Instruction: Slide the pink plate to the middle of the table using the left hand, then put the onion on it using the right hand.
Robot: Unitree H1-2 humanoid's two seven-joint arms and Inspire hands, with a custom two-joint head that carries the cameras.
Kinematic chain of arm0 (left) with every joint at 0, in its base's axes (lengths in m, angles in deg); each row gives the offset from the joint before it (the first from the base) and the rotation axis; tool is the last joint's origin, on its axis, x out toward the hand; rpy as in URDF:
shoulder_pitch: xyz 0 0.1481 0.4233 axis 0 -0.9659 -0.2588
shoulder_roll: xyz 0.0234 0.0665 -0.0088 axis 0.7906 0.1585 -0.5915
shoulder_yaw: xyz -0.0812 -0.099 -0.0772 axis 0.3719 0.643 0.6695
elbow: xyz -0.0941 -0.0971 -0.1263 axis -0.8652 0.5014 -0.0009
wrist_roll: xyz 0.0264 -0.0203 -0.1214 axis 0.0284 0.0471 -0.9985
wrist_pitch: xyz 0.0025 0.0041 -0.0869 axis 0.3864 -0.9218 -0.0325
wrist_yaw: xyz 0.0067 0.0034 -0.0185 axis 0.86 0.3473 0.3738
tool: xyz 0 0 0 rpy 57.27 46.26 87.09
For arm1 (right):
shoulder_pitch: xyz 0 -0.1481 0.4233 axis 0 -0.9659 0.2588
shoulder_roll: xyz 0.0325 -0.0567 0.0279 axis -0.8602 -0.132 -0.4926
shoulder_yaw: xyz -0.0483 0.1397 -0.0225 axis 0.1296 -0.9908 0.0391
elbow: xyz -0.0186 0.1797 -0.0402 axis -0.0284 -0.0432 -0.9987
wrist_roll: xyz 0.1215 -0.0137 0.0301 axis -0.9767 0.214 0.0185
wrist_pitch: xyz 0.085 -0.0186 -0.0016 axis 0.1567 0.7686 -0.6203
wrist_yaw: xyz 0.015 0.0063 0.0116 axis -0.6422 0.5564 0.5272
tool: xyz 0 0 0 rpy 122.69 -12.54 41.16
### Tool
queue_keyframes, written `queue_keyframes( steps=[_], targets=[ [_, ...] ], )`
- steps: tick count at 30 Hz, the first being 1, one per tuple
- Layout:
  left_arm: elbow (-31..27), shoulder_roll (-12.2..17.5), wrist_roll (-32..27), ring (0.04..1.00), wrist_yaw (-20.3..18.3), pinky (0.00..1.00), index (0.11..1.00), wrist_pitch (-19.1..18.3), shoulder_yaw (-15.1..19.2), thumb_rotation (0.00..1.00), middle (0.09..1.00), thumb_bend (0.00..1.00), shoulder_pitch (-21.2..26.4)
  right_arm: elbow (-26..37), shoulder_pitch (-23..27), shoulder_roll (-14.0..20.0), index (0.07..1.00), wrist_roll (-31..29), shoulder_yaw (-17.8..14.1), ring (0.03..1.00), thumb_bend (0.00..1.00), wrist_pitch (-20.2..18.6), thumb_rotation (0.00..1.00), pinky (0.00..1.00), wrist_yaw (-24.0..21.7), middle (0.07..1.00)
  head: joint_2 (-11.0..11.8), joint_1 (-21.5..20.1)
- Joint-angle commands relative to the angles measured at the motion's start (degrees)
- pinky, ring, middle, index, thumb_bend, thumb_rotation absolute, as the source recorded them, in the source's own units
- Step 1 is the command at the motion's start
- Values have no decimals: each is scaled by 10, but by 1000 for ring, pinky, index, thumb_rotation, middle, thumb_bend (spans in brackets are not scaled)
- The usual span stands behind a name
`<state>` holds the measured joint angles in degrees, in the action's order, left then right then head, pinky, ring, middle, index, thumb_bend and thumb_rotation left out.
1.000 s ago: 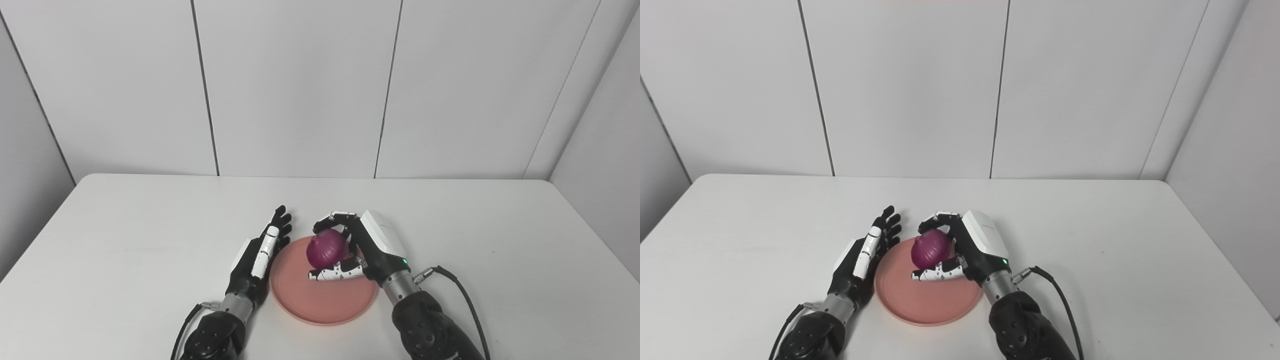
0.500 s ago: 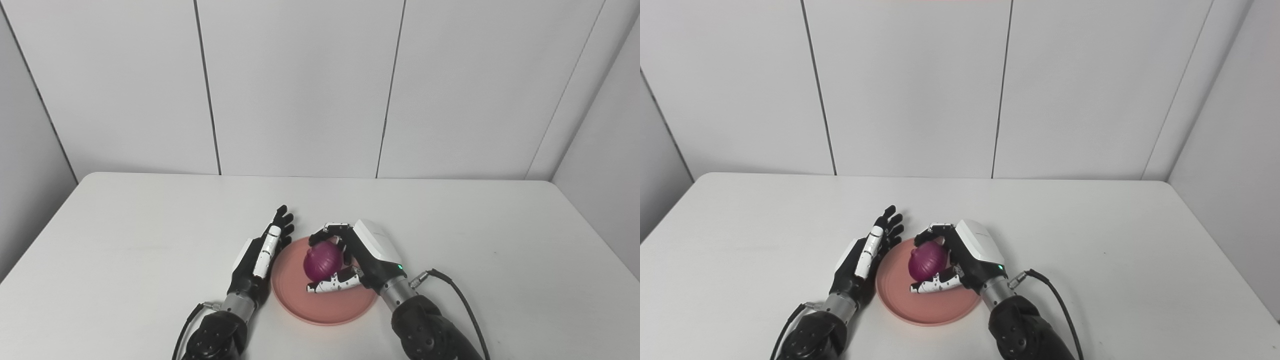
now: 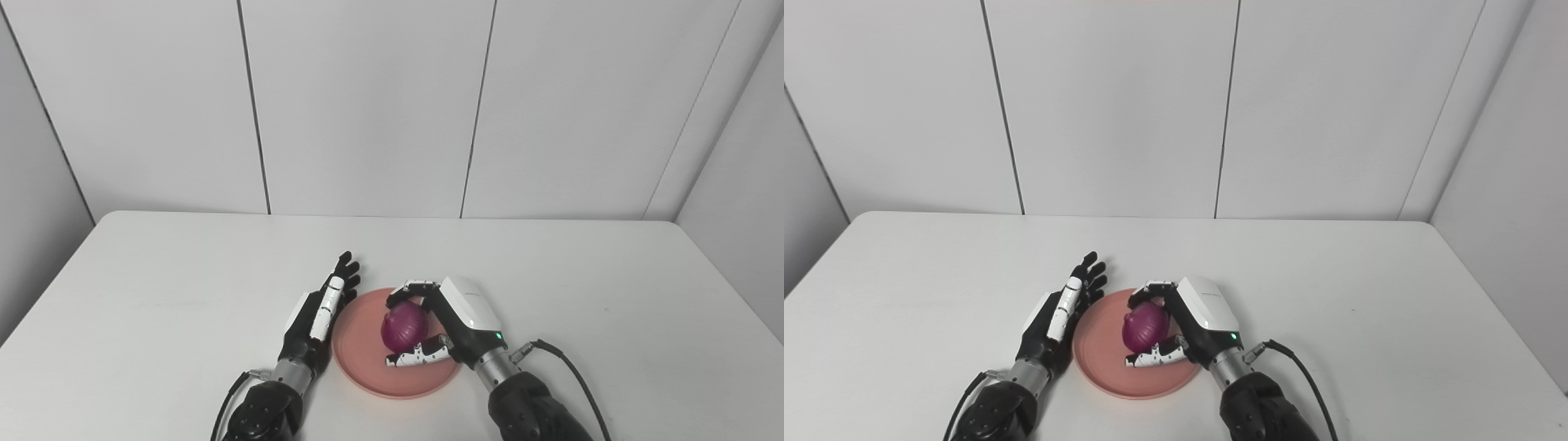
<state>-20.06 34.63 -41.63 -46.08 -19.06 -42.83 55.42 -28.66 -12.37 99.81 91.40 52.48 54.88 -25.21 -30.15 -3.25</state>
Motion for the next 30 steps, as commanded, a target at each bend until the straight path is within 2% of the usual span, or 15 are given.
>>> queue_keyframes(
  steps=[1,2,6,13,25,28,30],
  targets=[
    [-6,-3,2,980,-7,983,989,-6,-6,1000,985,617,5,14,18,3,496,4,-3,646,504,35,153,645,16,651,0,0],
    [-6,-3,1,981,-6,983,990,-6,-6,1000,987,620,5,15,17,4,606,4,-3,665,554,36,276,658,15,670,0,0],
    [-7,-2,4,981,-5,985,990,-10,-7,1000,986,625,5,15,17,6,723,4,-4,722,604,50,479,717,15,728,-1,0],
    [-10,-1,3,993,-9,993,995,-10,-9,1000,993,622,4,16,16,10,794,-6,-6,799,616,68,608,826,7,798,-1,-1],
    [-12,-1,0,1000,-13,1000,1000,-13,-9,1000,998,625,2,25,6,13,855,-18,-13,846,642,72,717,859,5,856,-1,0],
    [-14,-3,0,1000,-12,1000,1000,-15,-9,1000,995,631,1,30,-1,12,887,-27,-24,858,637,74,745,797,12,886,-1,0],
    [-14,-3,1,998,-12,1000,1000,-15,-10,1000,994,637,0,22,-3,11,885,-35,-37,855,629,92,778,778,31,893,-1,0]
  ],
)
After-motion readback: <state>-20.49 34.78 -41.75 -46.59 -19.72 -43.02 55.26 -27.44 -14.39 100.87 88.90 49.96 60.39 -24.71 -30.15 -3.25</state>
